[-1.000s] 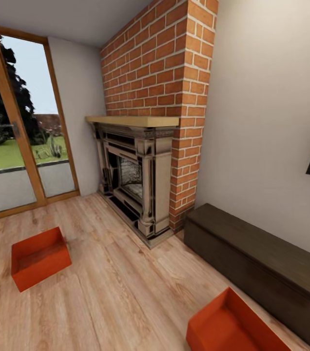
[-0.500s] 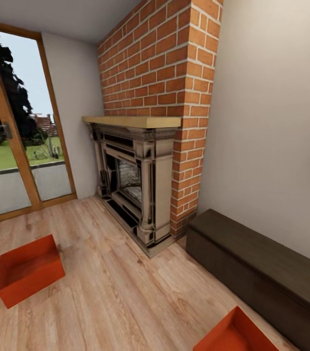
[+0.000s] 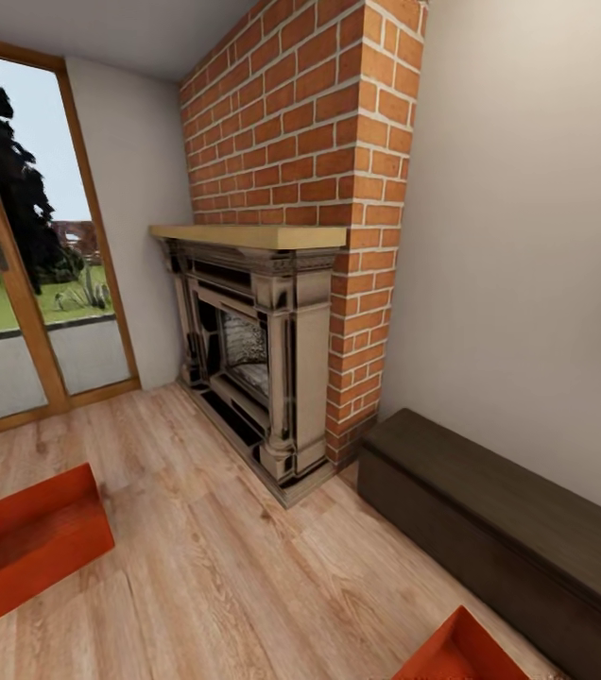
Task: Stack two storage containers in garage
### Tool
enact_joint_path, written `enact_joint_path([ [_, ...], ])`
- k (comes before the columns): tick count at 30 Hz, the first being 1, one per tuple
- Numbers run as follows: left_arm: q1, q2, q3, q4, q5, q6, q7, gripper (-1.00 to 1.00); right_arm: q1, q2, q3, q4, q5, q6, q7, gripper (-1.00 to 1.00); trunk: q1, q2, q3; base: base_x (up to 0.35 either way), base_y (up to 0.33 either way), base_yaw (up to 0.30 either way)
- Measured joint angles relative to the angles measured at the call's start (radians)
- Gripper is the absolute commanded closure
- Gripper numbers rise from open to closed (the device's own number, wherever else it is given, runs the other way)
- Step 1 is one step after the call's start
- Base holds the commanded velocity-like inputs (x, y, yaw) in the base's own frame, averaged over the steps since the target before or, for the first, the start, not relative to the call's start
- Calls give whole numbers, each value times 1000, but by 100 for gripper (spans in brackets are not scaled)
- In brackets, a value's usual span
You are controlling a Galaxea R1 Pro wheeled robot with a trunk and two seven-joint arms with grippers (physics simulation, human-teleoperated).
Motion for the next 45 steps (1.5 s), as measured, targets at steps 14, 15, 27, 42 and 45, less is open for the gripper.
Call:
enact_joint_path([
  [14,0,0,0,0,0,0,1,-100,0,-1,-1,0,-2,0,0,-100,0,0,0,0,0,-243],
  [15,0,0,0,0,0,0,1,-100,0,-1,-1,0,-2,0,0,-100,0,0,0,0,0,-245],
  [27,0,0,1,0,0,0,1,-100,0,-1,-1,0,-2,0,0,-100,0,0,0,0,0,-245],
  [42,0,1,1,0,0,0,1,-100,0,-2,-1,0,-2,0,0,-100,0,0,0,0,0,-245],
  [45,0,1,1,0,0,0,1,-100,0,-2,-1,0,-2,0,0,-100,0,0,0,0,0,-245],
])
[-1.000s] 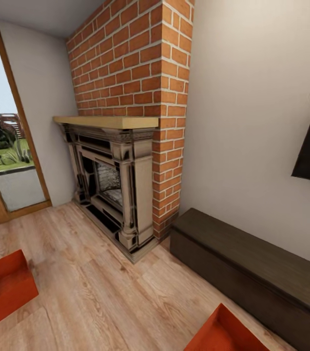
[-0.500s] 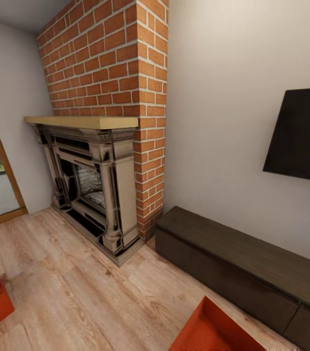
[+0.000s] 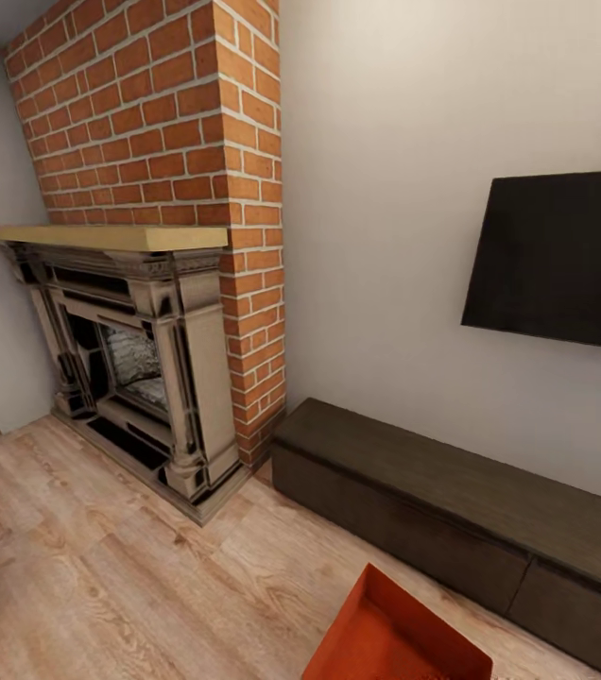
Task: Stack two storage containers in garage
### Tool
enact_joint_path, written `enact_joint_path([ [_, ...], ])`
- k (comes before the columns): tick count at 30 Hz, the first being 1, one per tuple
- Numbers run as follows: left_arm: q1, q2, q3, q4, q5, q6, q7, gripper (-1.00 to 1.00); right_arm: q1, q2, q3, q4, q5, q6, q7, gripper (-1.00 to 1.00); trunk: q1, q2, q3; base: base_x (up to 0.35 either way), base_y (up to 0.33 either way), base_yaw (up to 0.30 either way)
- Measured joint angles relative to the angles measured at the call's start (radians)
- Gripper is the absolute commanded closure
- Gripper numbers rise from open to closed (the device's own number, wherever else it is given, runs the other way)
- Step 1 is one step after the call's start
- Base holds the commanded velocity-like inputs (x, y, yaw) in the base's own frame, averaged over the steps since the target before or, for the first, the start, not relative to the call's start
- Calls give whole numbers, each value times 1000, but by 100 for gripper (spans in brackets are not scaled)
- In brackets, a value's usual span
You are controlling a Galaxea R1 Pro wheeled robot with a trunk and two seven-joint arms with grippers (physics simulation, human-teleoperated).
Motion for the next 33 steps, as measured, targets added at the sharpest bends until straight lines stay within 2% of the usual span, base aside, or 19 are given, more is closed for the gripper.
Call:
enact_joint_path([
  [33,0,0,2,0,0,0,0,-100,0,-1,0,0,-2,0,0,-100,0,0,0,0,0,-245],
])
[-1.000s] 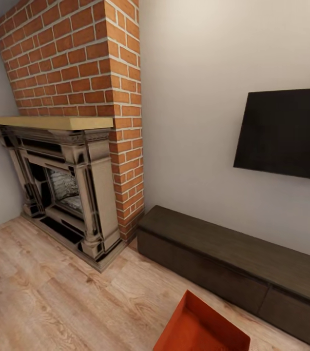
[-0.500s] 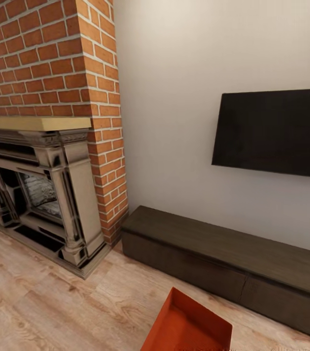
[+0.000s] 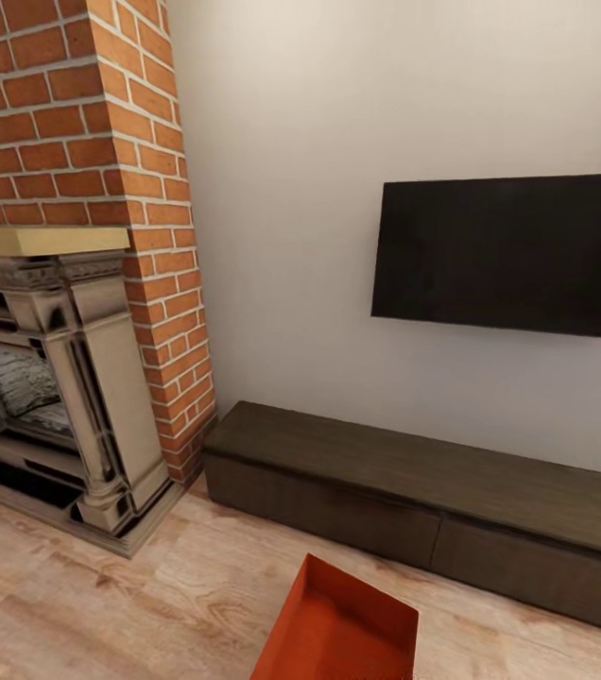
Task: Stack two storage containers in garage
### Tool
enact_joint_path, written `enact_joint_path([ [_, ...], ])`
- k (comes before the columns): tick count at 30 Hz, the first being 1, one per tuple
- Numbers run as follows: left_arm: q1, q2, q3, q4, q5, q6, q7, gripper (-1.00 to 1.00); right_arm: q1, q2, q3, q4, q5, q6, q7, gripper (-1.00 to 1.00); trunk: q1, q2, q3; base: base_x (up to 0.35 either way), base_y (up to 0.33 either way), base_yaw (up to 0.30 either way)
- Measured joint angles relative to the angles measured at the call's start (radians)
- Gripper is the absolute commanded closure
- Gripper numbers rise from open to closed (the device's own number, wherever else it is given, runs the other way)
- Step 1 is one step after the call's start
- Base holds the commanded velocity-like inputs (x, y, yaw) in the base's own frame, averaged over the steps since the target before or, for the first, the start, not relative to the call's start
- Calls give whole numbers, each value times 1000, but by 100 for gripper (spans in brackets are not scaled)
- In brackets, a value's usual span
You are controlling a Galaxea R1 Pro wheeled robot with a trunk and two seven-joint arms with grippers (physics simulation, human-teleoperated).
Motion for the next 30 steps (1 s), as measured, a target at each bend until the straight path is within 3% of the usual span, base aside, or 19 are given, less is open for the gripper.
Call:
enact_joint_path([
  [10,0,-1,0,0,0,0,0,-100,0,2,1,0,0,0,0,-100,0,0,0,13,20,-222],
  [30,0,-1,0,0,0,0,0,-100,0,0,0,0,-1,0,0,-100,0,0,0,158,267,-10],
])
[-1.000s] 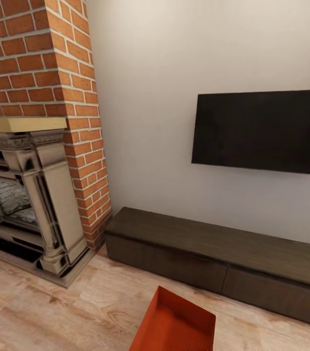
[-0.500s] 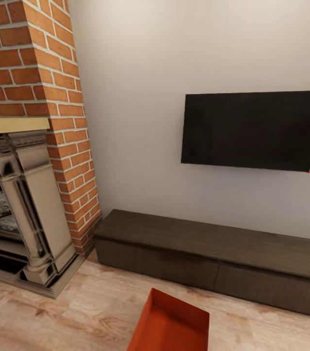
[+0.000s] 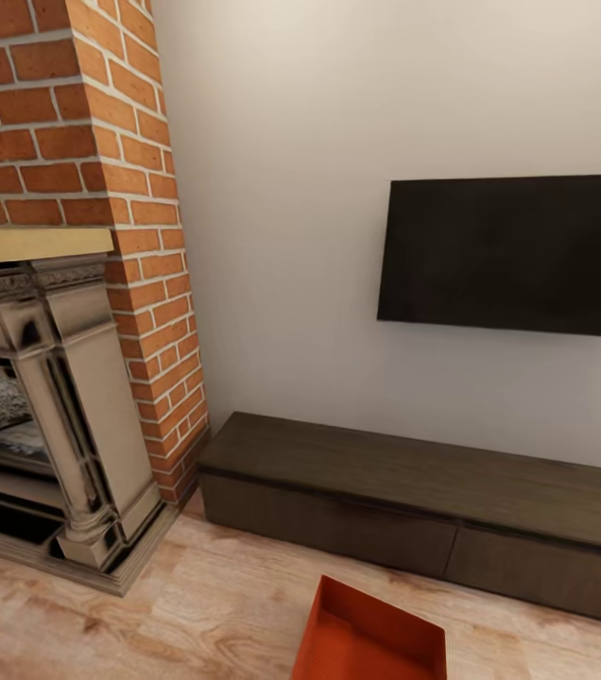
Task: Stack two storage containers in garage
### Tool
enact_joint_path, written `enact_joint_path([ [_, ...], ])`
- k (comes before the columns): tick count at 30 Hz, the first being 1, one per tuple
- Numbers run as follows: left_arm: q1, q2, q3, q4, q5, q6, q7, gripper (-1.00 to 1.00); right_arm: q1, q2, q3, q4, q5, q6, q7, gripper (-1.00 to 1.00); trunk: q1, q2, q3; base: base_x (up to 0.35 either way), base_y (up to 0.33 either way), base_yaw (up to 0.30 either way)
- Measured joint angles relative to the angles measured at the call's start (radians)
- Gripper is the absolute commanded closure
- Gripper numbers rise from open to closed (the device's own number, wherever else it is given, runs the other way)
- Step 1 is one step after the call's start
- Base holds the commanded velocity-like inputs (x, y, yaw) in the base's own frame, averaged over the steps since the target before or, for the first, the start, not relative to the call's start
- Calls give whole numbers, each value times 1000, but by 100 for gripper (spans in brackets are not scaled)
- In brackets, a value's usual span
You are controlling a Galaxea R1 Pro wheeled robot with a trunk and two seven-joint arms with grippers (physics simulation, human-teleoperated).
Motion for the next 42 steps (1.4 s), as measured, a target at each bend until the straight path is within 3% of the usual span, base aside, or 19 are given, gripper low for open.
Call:
enact_joint_path([
  [8,0,0,0,0,0,0,0,-100,0,4,0,0,0,0,-1,-100,0,0,0,97,146,-138],
  [42,0,1,0,0,0,0,0,-100,0,3,0,0,0,1,-1,-100,0,0,0,2,2,-239],
])
